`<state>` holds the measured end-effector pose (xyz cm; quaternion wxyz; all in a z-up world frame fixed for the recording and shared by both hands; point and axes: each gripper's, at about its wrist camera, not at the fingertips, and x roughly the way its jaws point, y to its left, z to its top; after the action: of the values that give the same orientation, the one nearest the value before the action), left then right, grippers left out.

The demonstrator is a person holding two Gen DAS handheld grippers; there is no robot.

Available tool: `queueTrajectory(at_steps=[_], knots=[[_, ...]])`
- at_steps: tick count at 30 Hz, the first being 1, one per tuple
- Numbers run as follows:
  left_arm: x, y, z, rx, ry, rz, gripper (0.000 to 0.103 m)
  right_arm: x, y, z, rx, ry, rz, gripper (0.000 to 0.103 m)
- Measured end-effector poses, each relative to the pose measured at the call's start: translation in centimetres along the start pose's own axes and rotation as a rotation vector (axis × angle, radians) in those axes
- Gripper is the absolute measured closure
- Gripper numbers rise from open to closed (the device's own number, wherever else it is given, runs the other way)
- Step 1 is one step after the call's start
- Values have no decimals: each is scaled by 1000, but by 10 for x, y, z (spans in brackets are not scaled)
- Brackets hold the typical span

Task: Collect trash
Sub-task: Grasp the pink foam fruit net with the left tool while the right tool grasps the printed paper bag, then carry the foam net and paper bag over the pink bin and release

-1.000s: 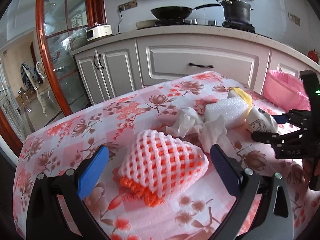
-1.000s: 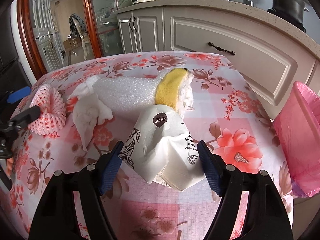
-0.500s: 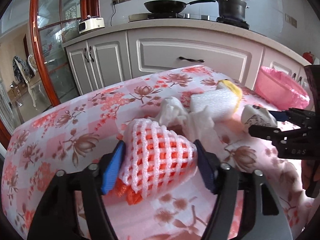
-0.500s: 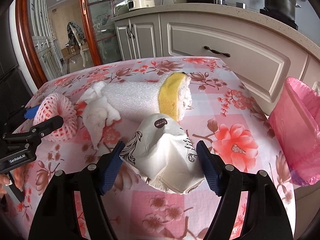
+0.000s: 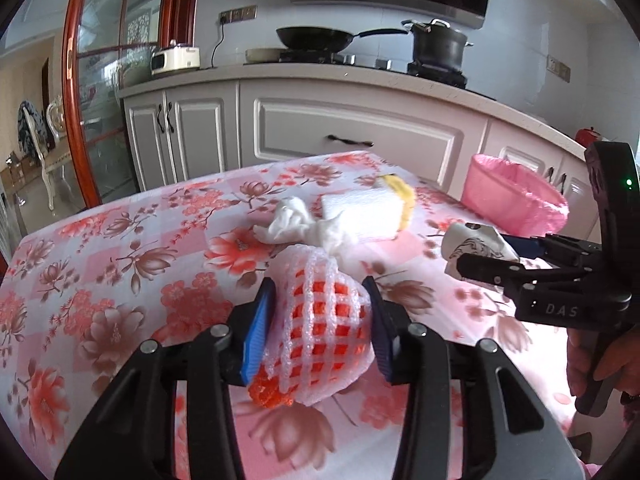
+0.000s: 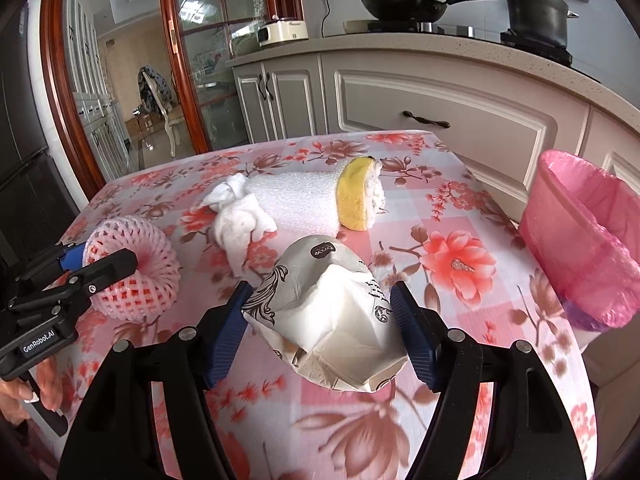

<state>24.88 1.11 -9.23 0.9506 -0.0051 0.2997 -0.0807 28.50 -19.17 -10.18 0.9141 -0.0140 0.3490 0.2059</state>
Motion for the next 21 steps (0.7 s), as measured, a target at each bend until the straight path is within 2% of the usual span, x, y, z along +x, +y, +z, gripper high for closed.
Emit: queueTrajectory(at_steps=[13, 21], knots=[[-35, -38, -8, 32, -55, 23, 63, -46, -11, -21, 45, -73, -20, 36], [-50, -76, 4, 68, -124, 39, 63, -77, -22, -24, 48, -154, -69, 36]])
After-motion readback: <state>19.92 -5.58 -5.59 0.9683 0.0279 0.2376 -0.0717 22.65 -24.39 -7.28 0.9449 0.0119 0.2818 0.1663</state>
